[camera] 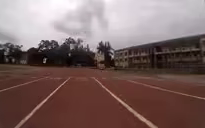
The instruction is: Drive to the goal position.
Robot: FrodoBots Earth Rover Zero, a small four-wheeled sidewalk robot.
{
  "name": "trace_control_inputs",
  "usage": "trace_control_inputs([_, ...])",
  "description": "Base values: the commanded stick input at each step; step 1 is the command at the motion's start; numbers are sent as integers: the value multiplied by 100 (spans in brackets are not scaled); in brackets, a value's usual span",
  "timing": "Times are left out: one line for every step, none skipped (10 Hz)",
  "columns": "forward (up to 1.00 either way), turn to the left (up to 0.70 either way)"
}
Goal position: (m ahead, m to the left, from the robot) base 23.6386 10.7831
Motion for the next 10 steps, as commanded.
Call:
trace_control_inputs([70,0])
trace_control_inputs([70,0])
trace_control_inputs([70,0])
trace_control_inputs([70,0])
trace_control_inputs([70,0])
trace_control_inputs([70,0])
trace_control_inputs([70,0])
trace_control_inputs([70,0])
trace_control_inputs([70,0])
trace_control_inputs([70,0])
